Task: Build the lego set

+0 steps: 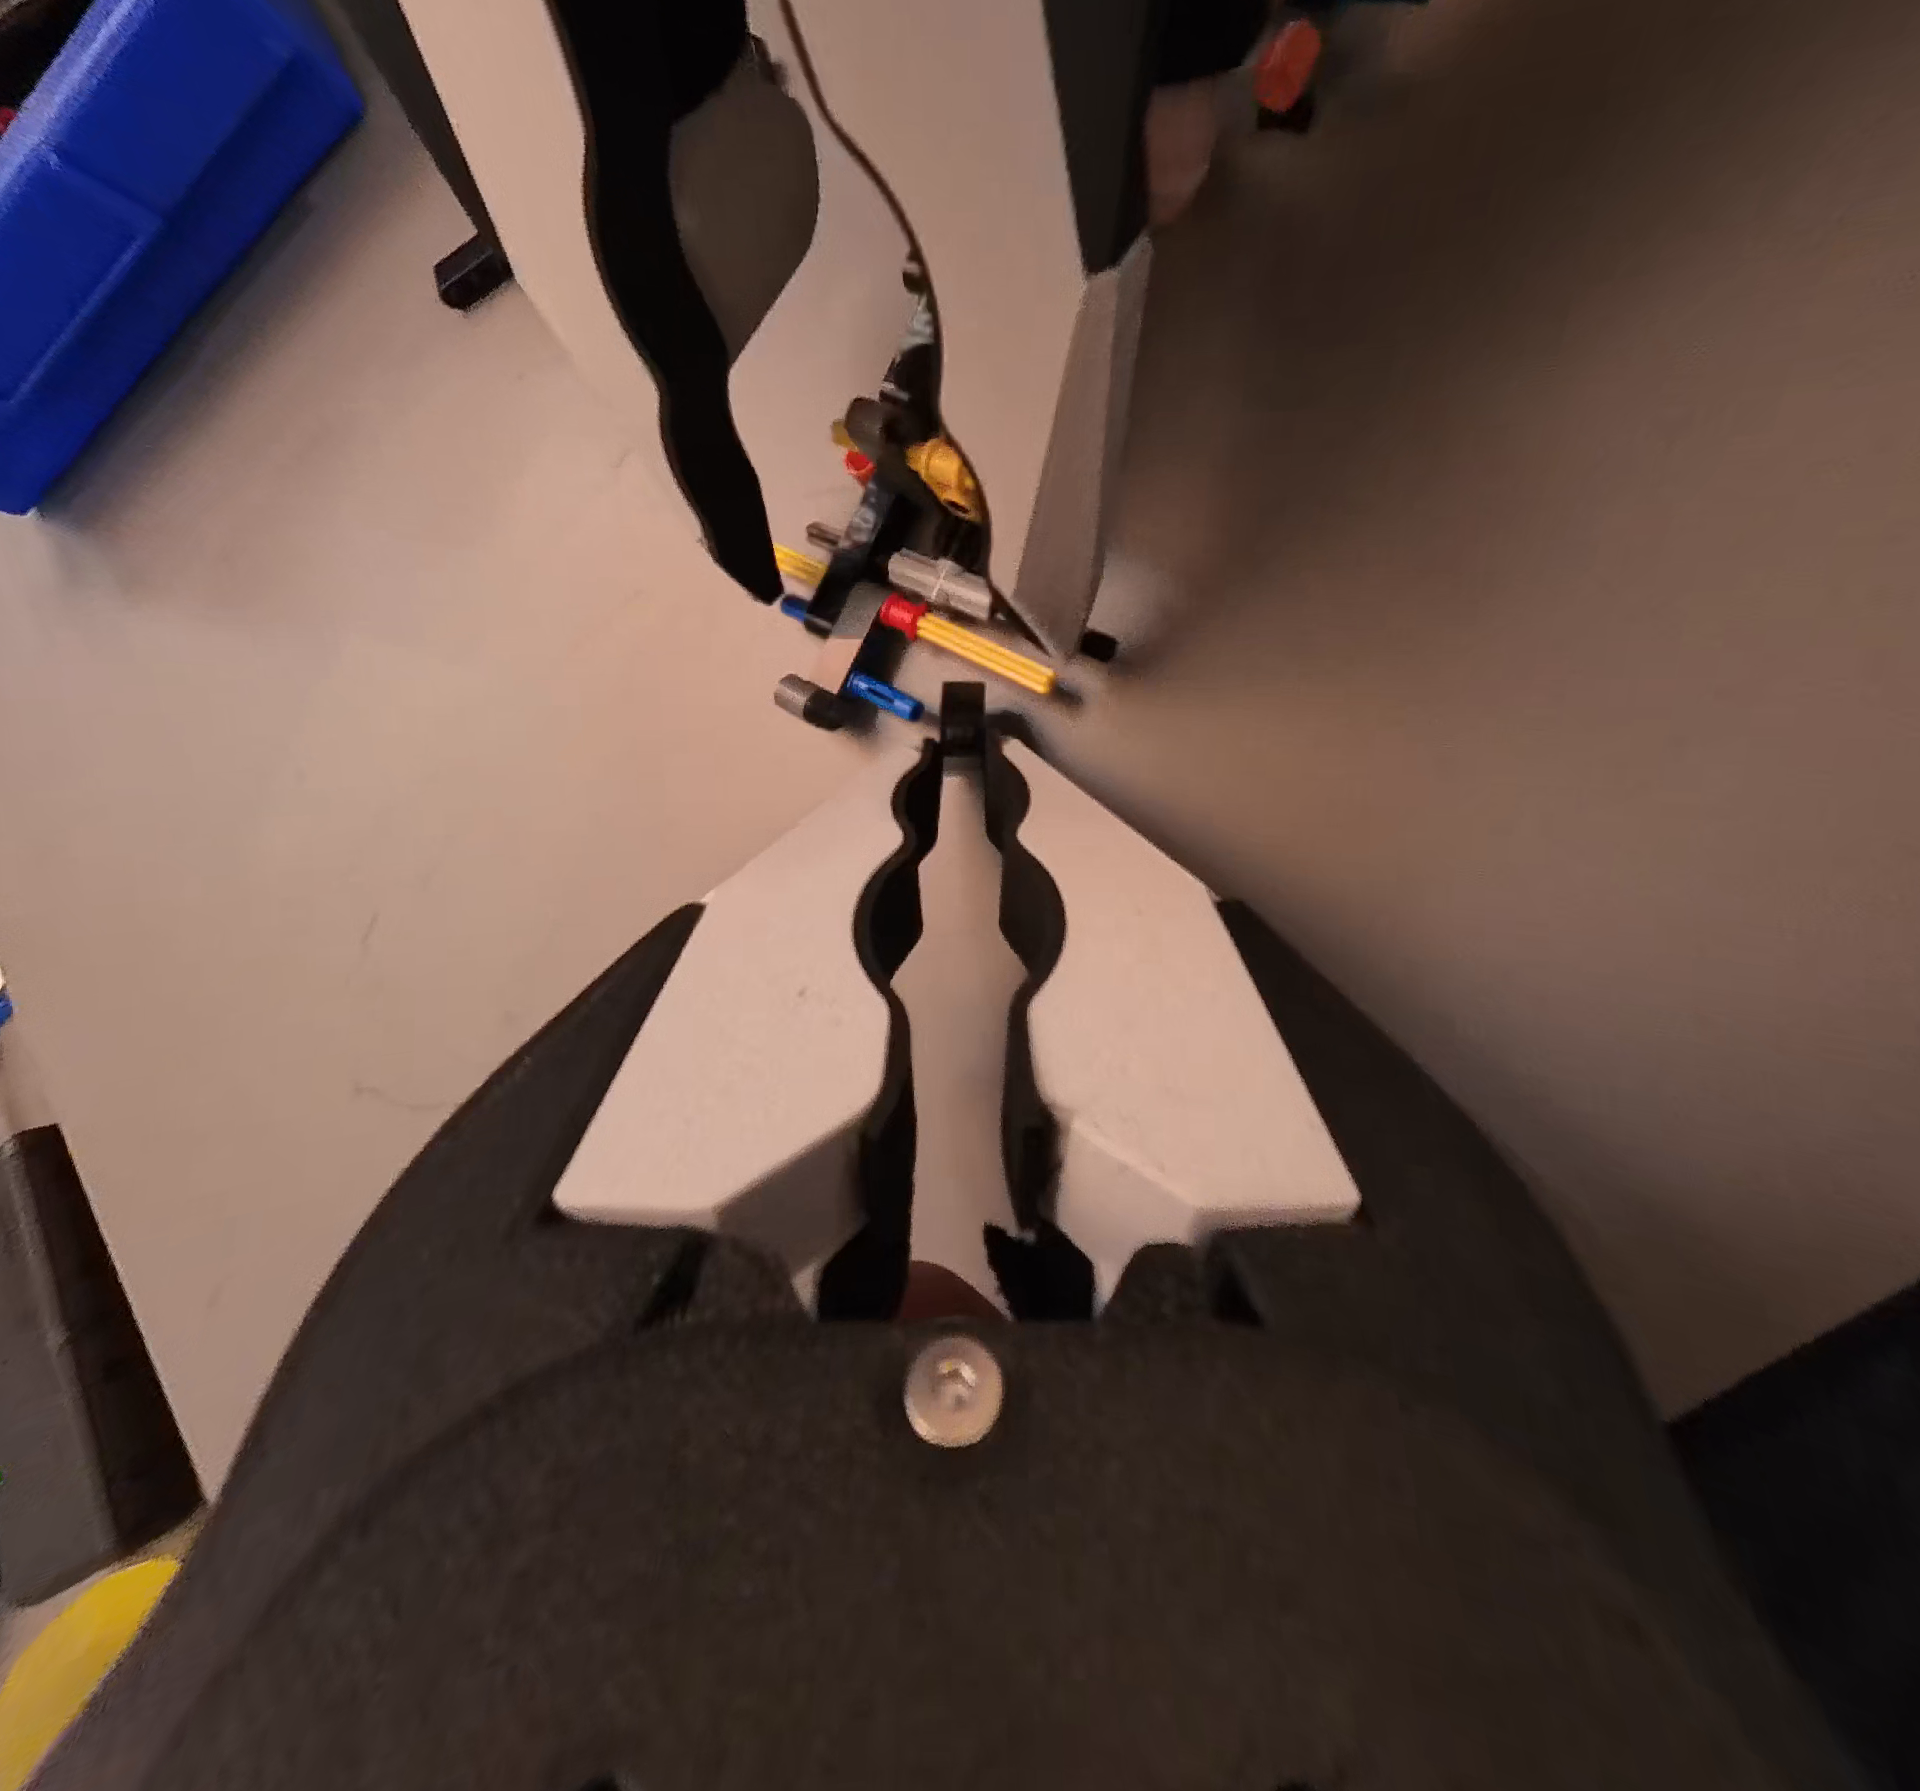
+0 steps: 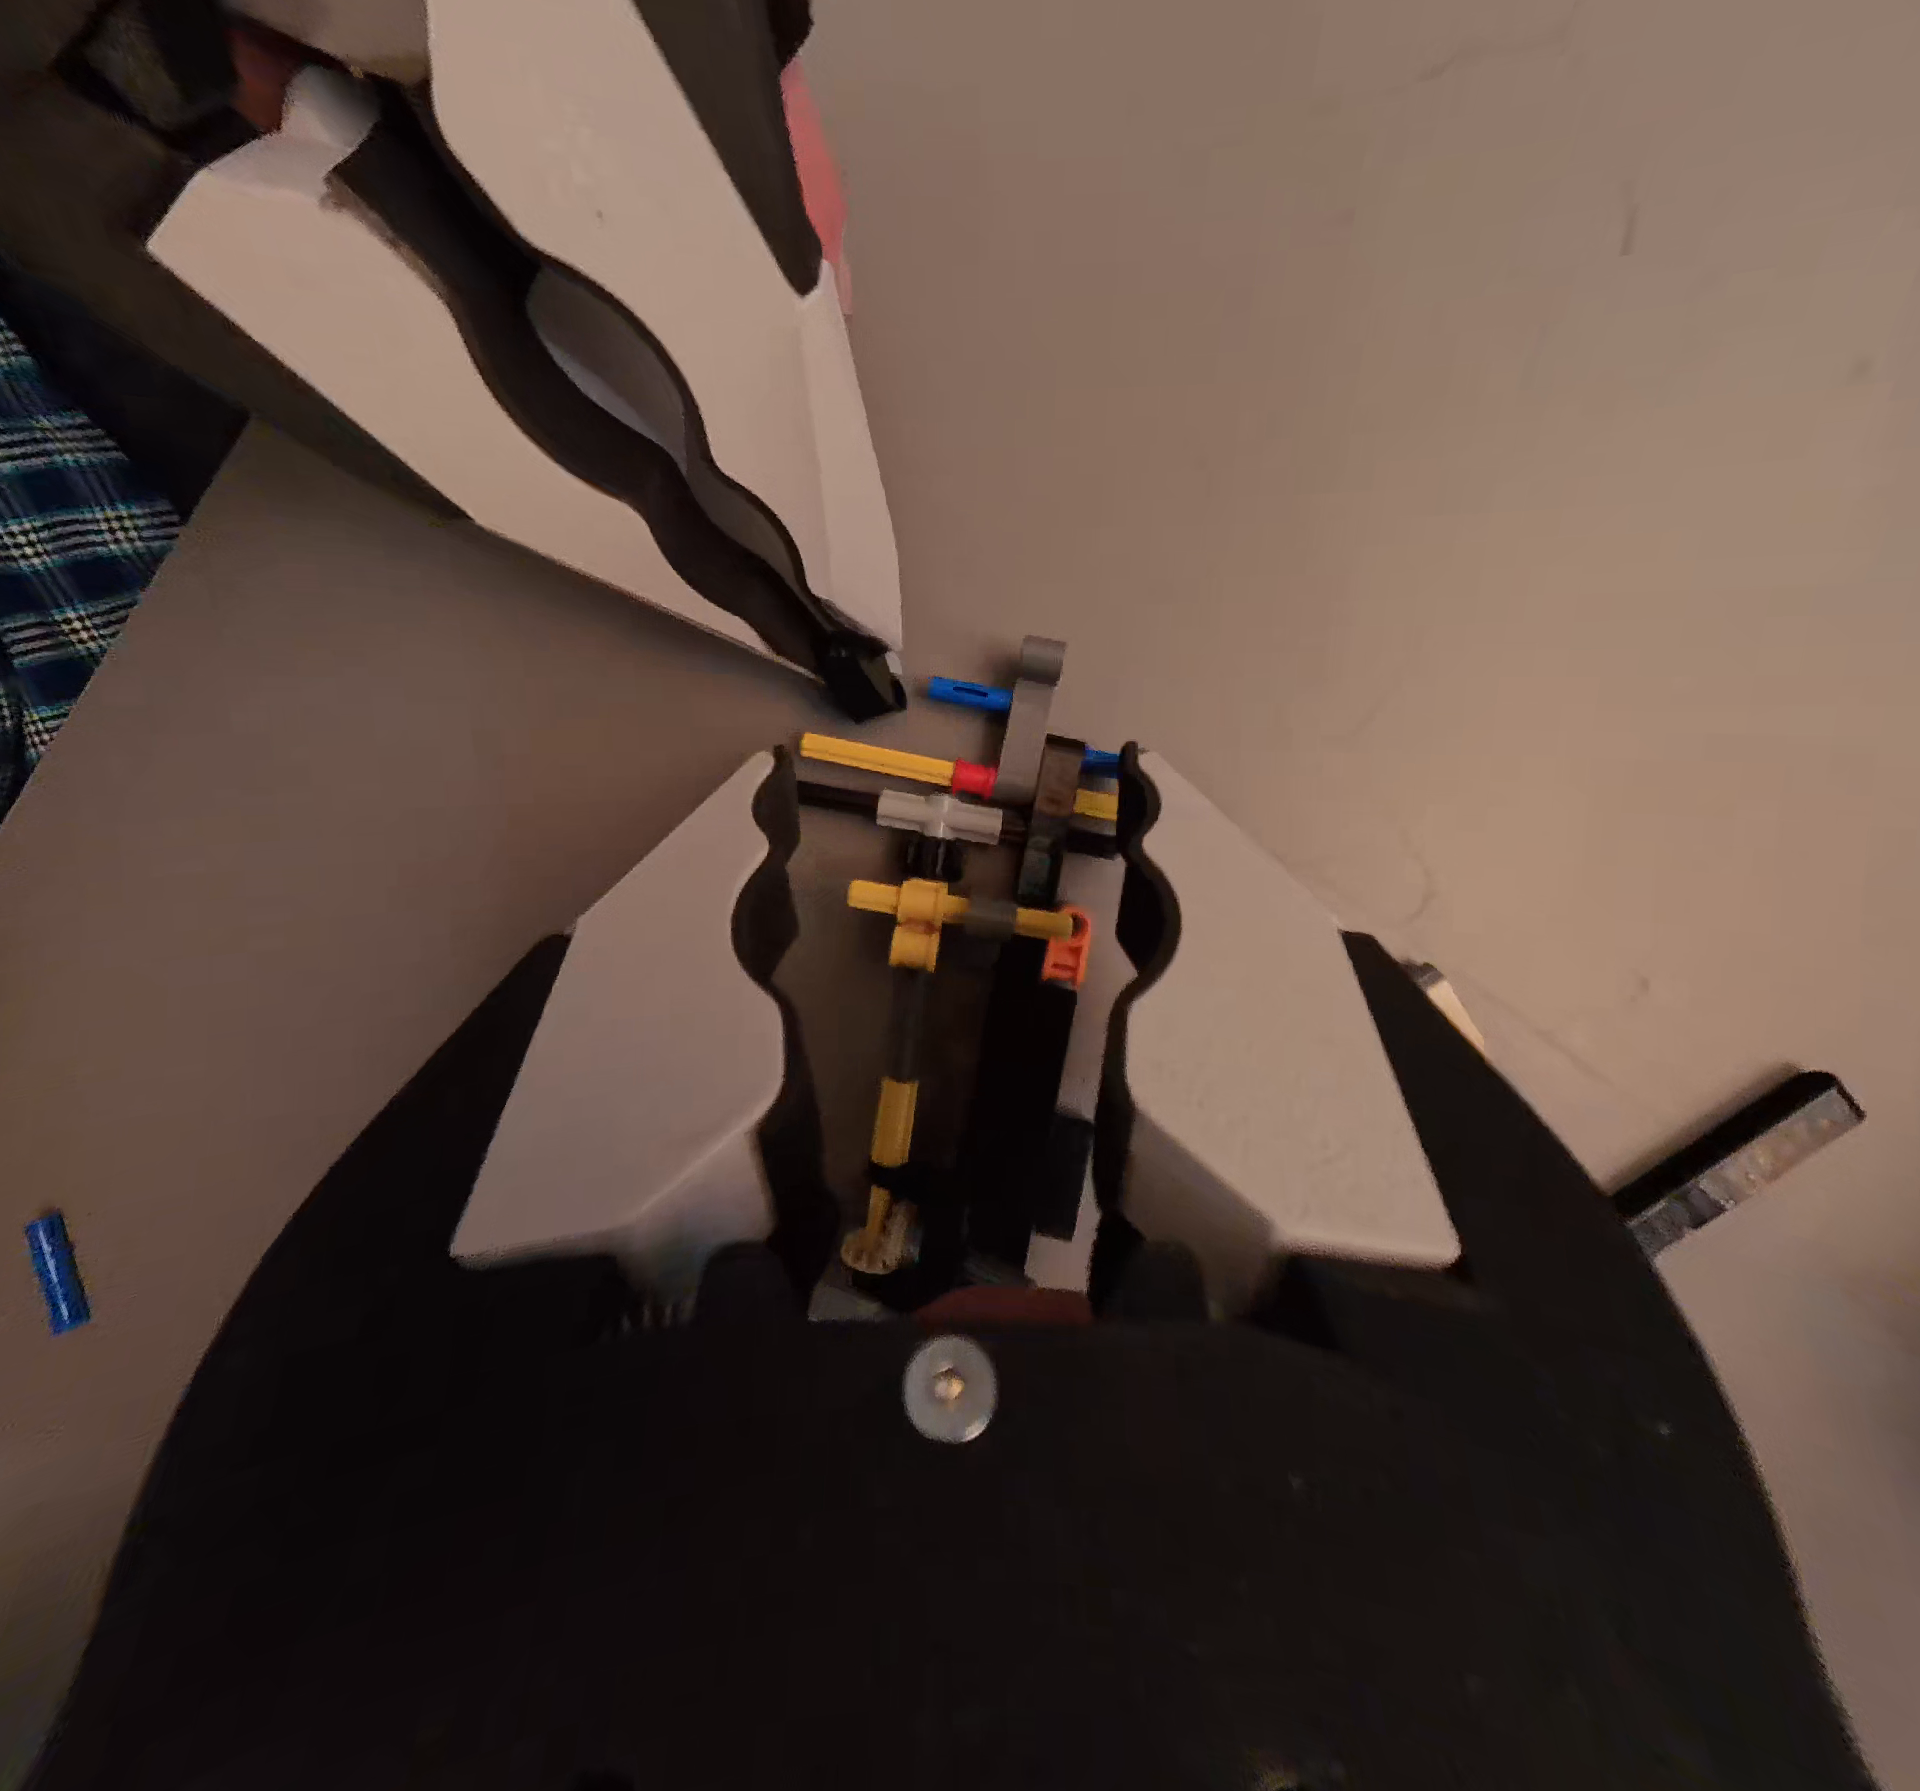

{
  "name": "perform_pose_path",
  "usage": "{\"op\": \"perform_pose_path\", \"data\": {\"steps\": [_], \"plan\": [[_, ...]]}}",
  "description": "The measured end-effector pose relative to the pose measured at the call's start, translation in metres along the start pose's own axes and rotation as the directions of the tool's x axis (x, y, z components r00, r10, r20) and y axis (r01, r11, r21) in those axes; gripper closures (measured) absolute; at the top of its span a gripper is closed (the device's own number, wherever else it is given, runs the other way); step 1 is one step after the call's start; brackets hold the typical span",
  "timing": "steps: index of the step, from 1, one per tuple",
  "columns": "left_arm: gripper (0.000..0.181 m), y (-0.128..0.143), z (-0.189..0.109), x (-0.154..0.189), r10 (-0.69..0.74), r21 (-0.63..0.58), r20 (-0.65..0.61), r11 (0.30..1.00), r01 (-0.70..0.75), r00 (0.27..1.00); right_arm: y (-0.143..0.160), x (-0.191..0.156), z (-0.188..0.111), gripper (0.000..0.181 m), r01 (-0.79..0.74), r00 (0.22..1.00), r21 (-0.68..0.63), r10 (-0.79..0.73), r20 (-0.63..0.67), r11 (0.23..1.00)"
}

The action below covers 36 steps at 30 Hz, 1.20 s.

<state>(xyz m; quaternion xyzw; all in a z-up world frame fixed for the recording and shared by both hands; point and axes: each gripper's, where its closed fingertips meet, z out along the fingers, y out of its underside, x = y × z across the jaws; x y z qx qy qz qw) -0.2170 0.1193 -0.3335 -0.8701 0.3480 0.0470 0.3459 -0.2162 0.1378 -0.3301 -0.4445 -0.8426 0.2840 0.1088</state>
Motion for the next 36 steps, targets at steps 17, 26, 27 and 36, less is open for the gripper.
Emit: {"op": "perform_pose_path", "data": {"steps": [17, 26, 27, 36], "plan": [[0.175, 0.006, 0.0, -0.003, 0.066, -0.003, -0.168, 0.998, -0.067, 0.984, -0.01, -0.007, 0.015, 0.126, -0.01, 0.998, 0.055, 0.006, 0.069, 0.998], [0.175, 0.004, 0.003, -0.006, 0.109, 0.019, -0.238, 0.994, -0.108, 0.965, -0.008, -0.006, 0.014, 0.13, -0.04, 0.998, 0.079, 0.037, 0.045, 0.996], [0.175, 0.004, 0.003, -0.006, 0.114, 0.025, -0.243, 0.993, -0.111, 0.963, -0.008, -0.006, 0.014, 0.131, -0.041, 0.998, 0.079, 0.038, 0.041, 0.996], [0.175, 0.003, 0.004, -0.007, 0.145, 0.062, -0.265, 0.989, -0.133, 0.953, -0.009, -0.003, 0.015, 0.137, -0.054, 0.998, 0.08, 0.052, 0.03, 0.995]]}}
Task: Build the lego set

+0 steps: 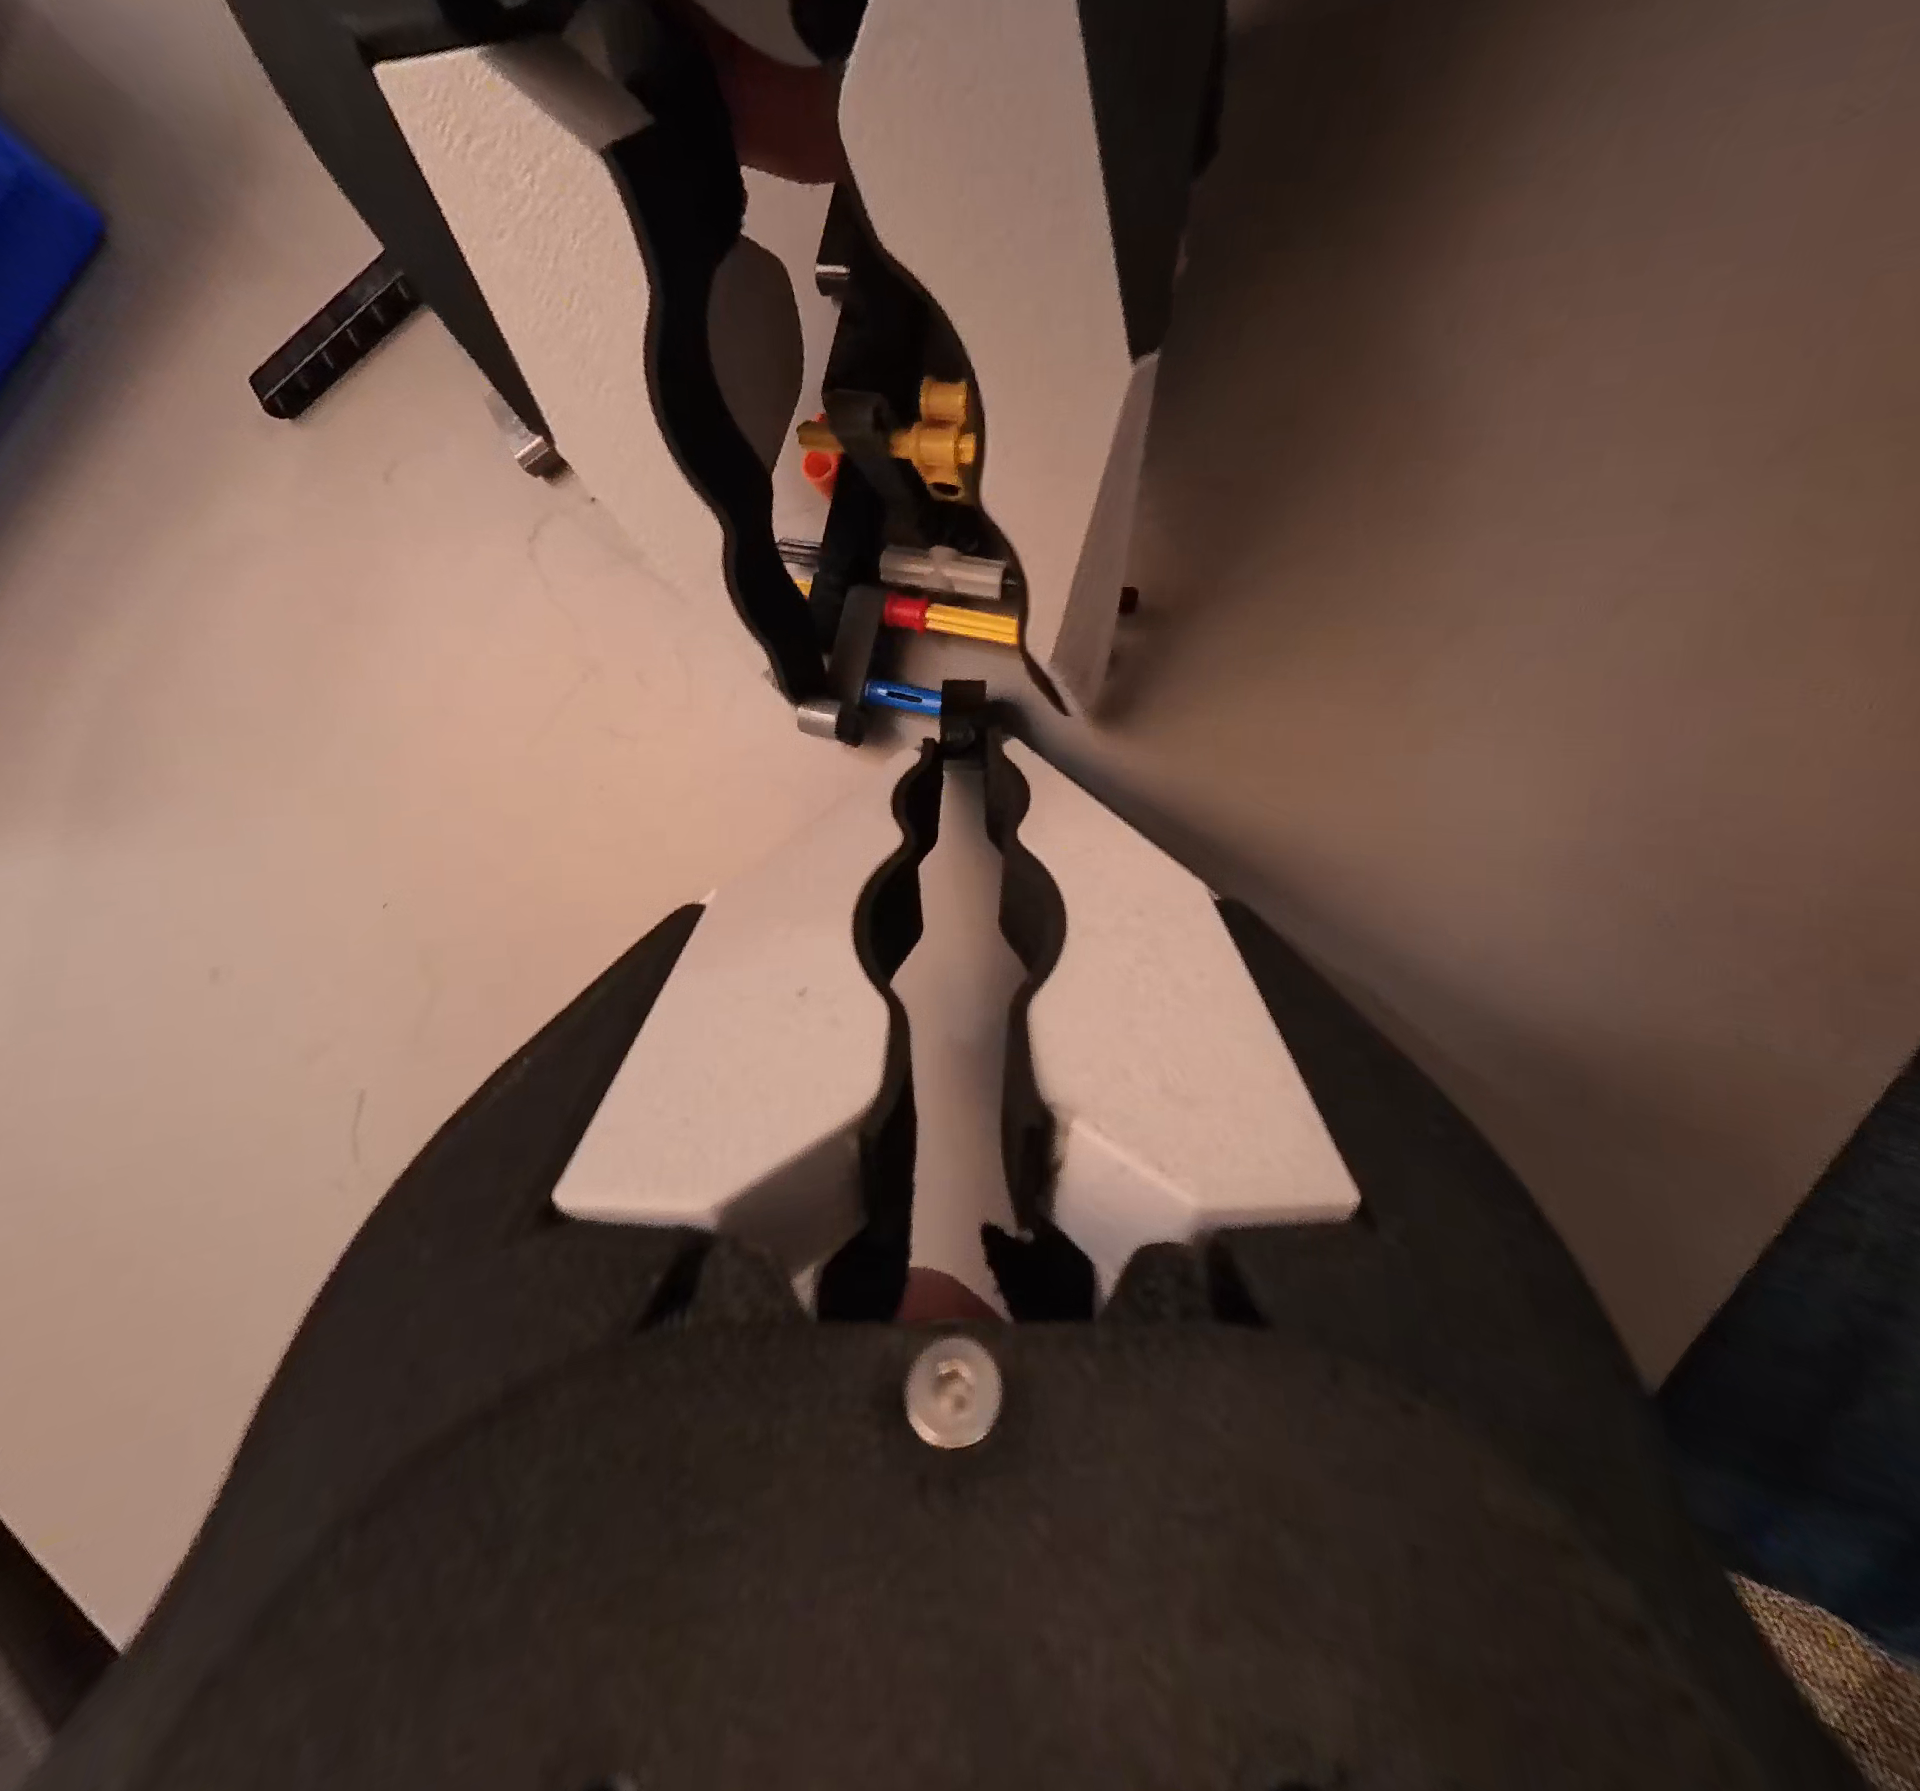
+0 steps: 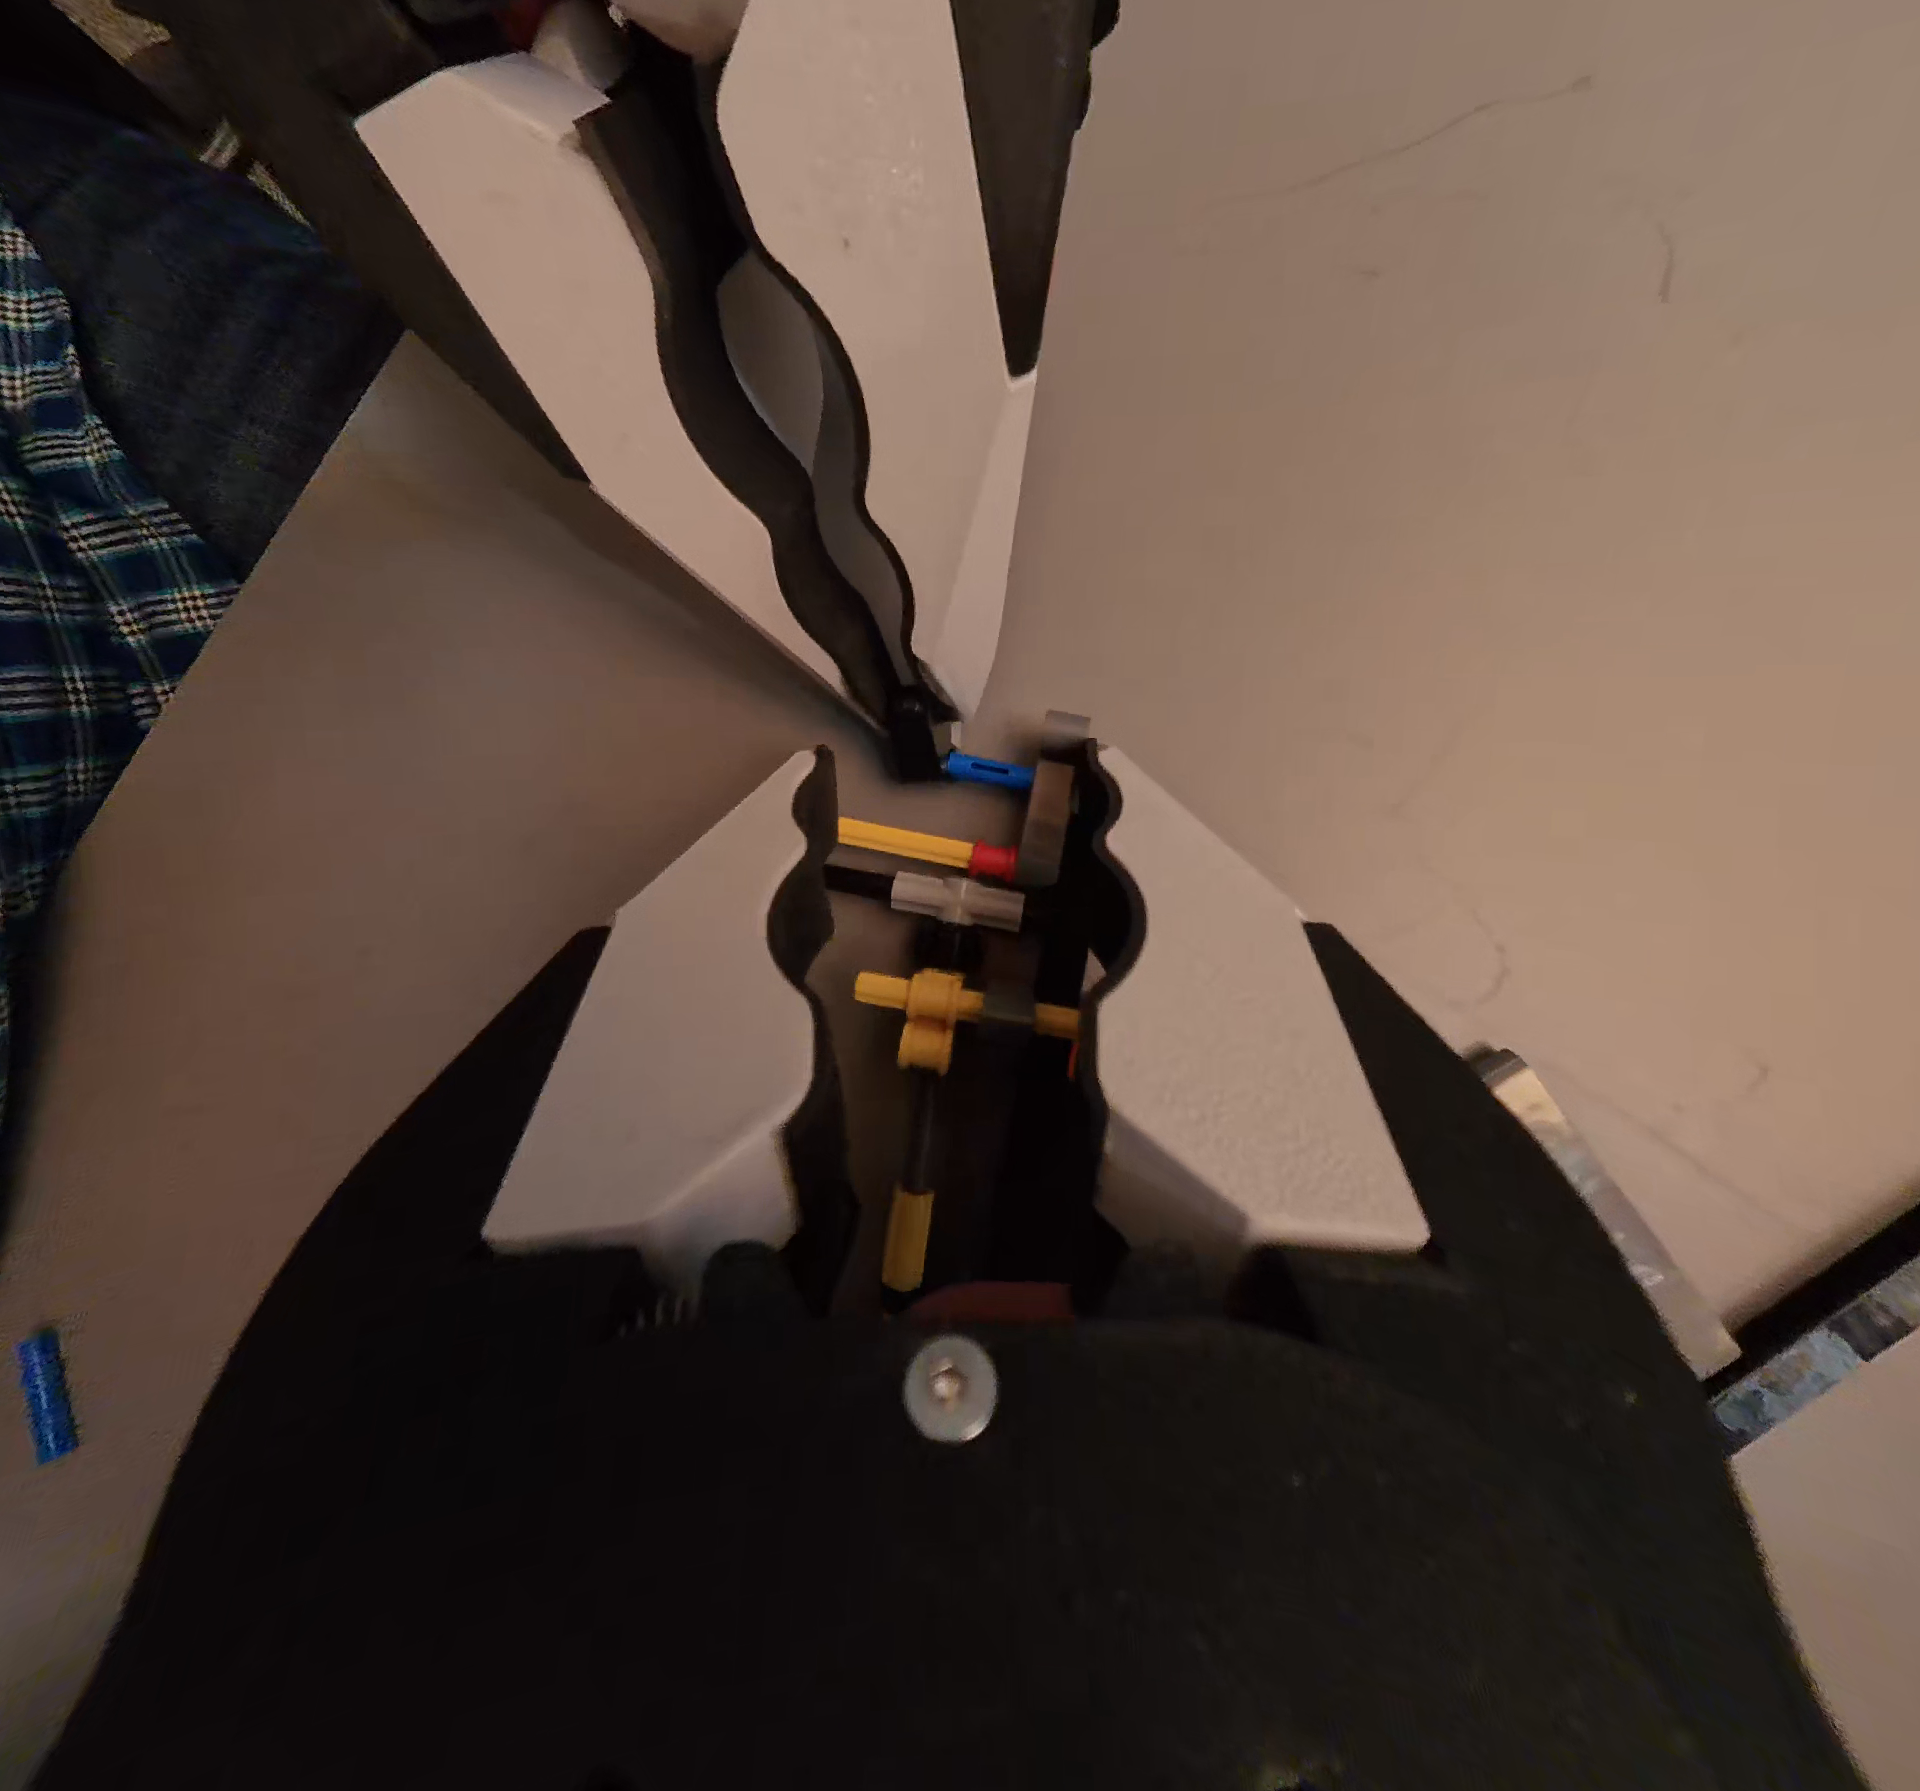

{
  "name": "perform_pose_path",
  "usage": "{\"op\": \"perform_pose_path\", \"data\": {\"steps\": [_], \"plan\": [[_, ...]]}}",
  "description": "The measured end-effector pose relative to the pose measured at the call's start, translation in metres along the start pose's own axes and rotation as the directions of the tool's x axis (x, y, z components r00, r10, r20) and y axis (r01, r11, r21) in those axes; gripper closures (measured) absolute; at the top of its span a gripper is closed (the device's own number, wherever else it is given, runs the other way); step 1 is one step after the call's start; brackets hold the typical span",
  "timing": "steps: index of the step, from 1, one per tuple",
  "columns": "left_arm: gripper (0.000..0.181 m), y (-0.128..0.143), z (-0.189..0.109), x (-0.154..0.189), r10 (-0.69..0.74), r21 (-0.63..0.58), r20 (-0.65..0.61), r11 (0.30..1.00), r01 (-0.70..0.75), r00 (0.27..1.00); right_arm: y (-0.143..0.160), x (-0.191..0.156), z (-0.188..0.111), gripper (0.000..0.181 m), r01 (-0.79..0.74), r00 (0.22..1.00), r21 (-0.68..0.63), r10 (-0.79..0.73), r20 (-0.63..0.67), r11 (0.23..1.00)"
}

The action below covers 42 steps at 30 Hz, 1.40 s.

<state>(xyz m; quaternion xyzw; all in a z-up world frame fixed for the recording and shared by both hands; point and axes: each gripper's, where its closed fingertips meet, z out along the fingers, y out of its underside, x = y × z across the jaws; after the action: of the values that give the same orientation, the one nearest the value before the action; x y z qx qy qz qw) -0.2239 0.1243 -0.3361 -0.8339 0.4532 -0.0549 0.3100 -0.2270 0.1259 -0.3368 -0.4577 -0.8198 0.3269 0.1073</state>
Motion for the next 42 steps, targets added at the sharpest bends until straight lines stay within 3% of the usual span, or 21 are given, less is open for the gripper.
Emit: {"op": "perform_pose_path", "data": {"steps": [11, 20, 35, 42], "plan": [[0.175, 0.0001, 0.0003, -0.0002, 0.021, 0.008, -0.118, 1.0, -0.02, 0.993, 0.0001, 0.006, 0.0005, 0.15, -0.013, 0.999, -0.002, 0.013, -0.041, 1.0], [0.175, -0.0004, 0.001, 0.0003, 0.033, 0.023, -0.262, 0.999, -0.028, 0.965, 0.0009, 0.0062, 0.0008, 0.15, -0.005, 0.999, -0.011, 0.005, -0.054, 1.0], [0.175, -0.0017, 0.0025, -0.0021, 0.119, 0.057, -0.107, 0.992, -0.113, 0.987, 0.0022, 0.0071, -0.0001, 0.15, -0.012, 0.998, -0.013, 0.012, -0.06, 1.0], [0.175, -0.0024, 0.0038, -0.0038, 0.08, 0.063, -0.138, 0.995, -0.072, 0.987, 0.0031, 0.0093, -0.0012, 0.151, -0.019, 0.997, -0.014, 0.018, -0.074, 1.0]]}}
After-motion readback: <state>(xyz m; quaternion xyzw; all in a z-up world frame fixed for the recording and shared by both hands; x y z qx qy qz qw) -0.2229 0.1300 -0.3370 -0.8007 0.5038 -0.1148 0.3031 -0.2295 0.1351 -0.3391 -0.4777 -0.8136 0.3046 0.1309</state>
